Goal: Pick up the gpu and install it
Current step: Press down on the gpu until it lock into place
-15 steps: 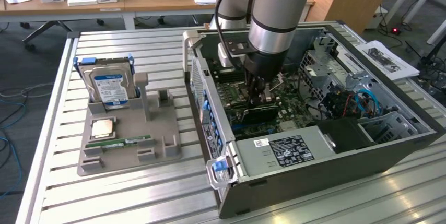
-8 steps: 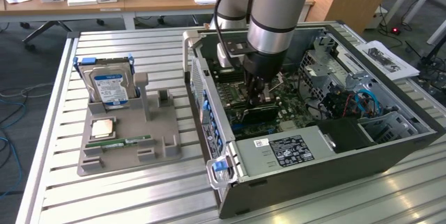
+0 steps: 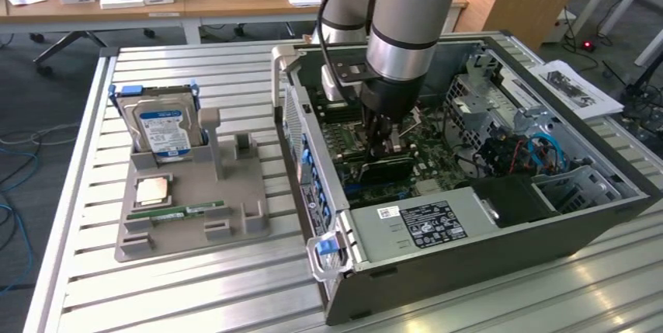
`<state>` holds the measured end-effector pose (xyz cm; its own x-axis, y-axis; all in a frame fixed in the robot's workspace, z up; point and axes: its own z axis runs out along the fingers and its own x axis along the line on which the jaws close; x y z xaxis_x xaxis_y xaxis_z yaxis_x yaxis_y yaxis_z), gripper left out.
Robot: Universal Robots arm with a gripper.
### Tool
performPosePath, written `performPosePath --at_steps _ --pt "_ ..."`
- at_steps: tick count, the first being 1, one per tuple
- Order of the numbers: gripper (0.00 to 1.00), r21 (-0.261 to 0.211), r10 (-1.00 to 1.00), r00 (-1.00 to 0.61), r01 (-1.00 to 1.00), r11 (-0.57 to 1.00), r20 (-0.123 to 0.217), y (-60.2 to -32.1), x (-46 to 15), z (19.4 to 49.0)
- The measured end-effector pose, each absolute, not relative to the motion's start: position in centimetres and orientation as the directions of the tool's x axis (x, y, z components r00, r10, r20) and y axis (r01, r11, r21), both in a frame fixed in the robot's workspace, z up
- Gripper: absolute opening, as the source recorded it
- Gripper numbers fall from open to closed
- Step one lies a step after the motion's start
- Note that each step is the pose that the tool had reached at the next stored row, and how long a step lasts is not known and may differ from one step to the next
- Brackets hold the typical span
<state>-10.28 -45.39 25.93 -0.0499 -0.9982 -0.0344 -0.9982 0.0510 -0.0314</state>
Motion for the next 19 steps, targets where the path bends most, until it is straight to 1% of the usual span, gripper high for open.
performPosePath --at_steps 14,19 --pt "0.11 -0.031 -0.998 -0.050 -0.998 0.051 -0.035 -45.4 -10.3 26.0" --pt "0.11 -0.032 -0.998 -0.050 -0.998 0.051 -0.035 -45.4 -10.3 27.0"
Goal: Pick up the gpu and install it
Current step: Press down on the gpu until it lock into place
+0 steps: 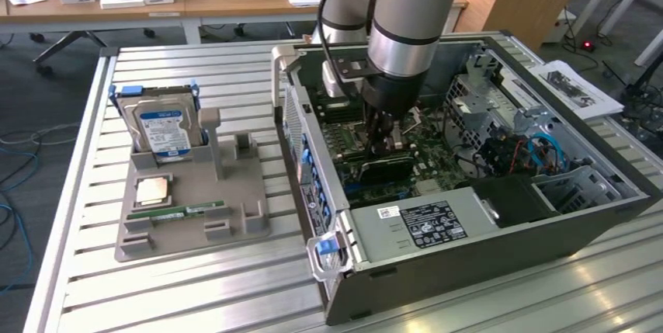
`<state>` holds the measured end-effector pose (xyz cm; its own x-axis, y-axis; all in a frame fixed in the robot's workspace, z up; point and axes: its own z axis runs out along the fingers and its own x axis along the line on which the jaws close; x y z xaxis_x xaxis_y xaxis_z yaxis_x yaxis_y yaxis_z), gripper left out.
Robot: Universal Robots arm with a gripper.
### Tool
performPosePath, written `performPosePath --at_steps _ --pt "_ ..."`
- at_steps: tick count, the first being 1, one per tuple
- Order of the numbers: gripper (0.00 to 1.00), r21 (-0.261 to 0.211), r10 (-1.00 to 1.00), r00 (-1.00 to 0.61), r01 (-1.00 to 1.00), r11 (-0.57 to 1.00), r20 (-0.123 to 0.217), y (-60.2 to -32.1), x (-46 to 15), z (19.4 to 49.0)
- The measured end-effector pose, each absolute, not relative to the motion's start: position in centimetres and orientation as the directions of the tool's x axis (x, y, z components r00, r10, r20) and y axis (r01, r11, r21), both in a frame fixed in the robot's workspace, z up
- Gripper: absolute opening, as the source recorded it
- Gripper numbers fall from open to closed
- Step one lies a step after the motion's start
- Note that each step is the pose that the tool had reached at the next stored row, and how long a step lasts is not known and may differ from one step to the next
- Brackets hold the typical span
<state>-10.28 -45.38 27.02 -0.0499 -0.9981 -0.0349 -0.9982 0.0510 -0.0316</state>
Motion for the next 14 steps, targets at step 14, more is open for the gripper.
performPosePath --at_steps 14 --pt "0.11 -0.031 -0.998 -0.050 -0.998 0.051 -0.035 -45.4 -10.3 31.7"
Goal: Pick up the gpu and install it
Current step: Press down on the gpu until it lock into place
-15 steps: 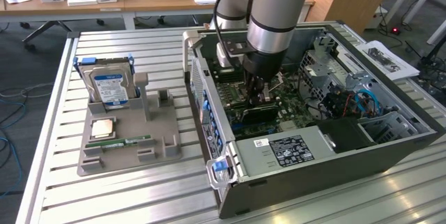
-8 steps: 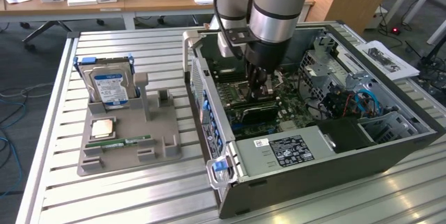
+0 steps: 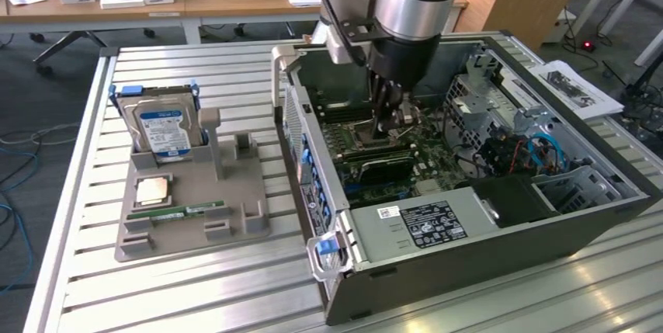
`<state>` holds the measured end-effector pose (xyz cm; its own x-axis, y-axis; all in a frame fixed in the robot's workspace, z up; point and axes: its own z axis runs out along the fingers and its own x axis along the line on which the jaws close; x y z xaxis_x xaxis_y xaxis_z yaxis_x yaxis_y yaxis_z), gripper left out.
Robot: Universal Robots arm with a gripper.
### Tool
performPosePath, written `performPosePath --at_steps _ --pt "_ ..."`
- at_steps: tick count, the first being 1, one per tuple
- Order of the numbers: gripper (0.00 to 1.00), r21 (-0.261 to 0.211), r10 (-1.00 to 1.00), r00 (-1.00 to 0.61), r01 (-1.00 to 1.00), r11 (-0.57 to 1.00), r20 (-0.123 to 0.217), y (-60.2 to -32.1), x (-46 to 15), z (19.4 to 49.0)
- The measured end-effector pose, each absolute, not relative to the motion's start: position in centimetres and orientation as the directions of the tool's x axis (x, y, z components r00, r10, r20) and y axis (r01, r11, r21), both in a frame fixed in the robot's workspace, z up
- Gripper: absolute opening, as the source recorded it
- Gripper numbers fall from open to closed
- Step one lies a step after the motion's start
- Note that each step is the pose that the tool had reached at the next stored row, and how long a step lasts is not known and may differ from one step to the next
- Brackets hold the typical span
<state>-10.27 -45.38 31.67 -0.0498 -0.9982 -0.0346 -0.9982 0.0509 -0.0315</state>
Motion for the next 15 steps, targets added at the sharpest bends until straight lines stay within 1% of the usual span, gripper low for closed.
performPosePath --at_steps 7,15 --pt "0.11 -0.031 -0.998 -0.050 -0.998 0.051 -0.035 -45.4 -10.3 33.7" --pt "0.11 -0.031 -0.998 -0.050 -0.998 0.051 -0.035 -45.4 -10.3 33.8"
